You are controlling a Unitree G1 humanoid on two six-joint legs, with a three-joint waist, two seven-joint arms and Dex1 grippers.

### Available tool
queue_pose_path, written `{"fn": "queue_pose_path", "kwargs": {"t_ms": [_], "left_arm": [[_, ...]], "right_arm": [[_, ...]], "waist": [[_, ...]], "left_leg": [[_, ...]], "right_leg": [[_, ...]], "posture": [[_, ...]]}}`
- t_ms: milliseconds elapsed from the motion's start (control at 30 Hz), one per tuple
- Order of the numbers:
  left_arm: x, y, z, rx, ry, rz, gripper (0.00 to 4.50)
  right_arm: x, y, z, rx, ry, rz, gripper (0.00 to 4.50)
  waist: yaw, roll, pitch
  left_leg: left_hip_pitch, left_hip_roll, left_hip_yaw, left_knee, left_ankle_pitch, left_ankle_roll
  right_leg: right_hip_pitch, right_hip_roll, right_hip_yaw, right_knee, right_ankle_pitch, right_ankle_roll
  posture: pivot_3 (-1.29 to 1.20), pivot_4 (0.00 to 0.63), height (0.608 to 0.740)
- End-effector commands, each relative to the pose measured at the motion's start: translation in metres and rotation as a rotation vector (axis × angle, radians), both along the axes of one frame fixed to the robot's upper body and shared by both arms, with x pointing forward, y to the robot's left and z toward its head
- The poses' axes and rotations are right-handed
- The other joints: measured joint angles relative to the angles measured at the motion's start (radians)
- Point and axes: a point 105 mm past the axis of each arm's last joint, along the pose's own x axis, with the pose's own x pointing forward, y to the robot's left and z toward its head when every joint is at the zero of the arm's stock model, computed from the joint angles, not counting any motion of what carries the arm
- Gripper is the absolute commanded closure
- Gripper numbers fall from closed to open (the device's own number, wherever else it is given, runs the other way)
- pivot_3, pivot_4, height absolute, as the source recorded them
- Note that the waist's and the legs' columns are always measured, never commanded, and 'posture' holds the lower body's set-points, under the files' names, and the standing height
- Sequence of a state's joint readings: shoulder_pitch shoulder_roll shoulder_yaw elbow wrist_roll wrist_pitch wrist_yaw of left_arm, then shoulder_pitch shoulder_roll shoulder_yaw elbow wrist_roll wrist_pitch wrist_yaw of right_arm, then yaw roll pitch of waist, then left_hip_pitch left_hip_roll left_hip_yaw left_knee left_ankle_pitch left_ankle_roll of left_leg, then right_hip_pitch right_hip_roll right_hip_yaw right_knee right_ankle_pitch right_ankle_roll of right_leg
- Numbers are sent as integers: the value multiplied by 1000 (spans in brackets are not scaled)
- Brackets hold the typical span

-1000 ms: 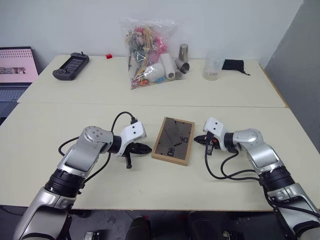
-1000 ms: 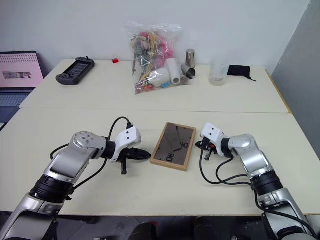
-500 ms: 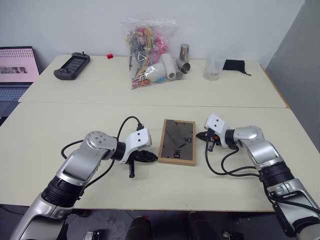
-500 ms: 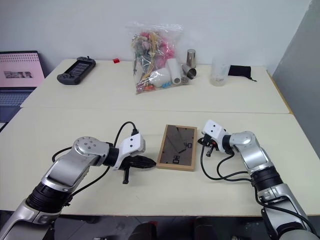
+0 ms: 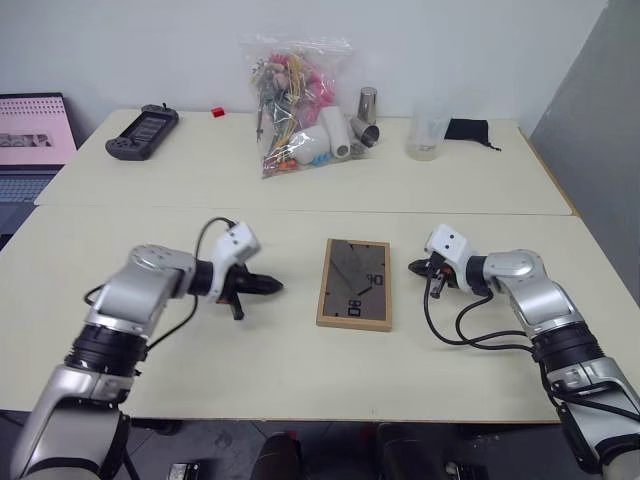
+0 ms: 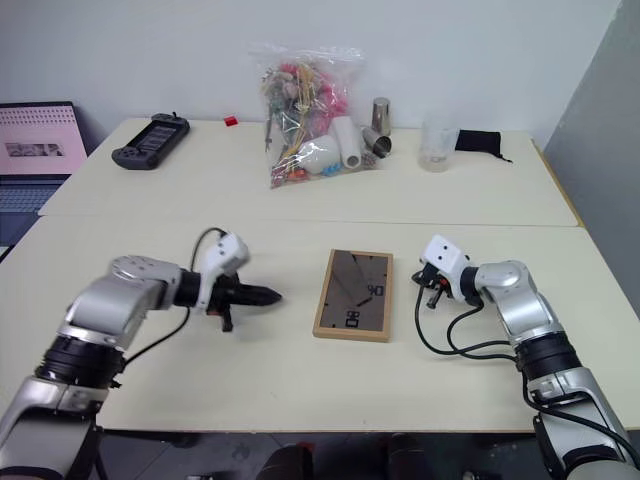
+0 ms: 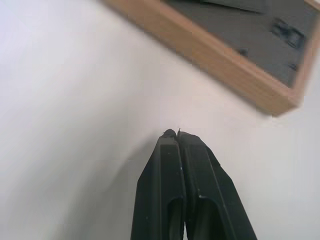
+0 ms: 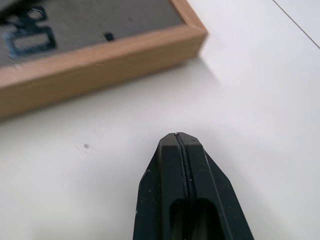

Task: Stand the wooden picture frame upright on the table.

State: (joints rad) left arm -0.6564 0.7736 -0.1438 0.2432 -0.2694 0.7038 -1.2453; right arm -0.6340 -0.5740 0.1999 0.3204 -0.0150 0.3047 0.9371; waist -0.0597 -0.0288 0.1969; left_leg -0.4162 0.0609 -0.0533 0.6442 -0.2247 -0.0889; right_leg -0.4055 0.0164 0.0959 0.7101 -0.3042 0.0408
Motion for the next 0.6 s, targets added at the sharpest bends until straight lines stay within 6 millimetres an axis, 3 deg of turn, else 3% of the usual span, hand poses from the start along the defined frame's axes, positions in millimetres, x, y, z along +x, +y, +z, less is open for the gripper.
{"fn": "queue_pose_path", "kwargs": {"t_ms": [33,200,400,600], "left_arm": [[5,-9,7,-235,230,26,3571],[-4,-24,7,-308,445,2,2532],[-10,-28,7,-356,576,13,1008],[-13,-38,0,-404,666,29,16]], "right_arm": [[-4,5,3,29,-13,10,4500],[-7,3,3,29,-11,1,4500],[-10,2,2,29,-14,-17,4500],[-22,9,-5,35,16,7,4500]], "waist": [[0,0,0],[-3,0,0],[-6,0,0],[-5,0,0]], "left_leg": [[0,0,0,0,0,0],[0,0,-1,0,0,0],[0,0,-1,0,0,0],[0,0,-1,0,0,0]], "right_leg": [[0,0,0,0,0,0],[0,0,-1,1,0,0],[0,0,-1,1,0,0],[0,0,0,1,0,0]], "posture": [[0,150,740],[0,150,740],[0,150,740],[0,150,740]]}}
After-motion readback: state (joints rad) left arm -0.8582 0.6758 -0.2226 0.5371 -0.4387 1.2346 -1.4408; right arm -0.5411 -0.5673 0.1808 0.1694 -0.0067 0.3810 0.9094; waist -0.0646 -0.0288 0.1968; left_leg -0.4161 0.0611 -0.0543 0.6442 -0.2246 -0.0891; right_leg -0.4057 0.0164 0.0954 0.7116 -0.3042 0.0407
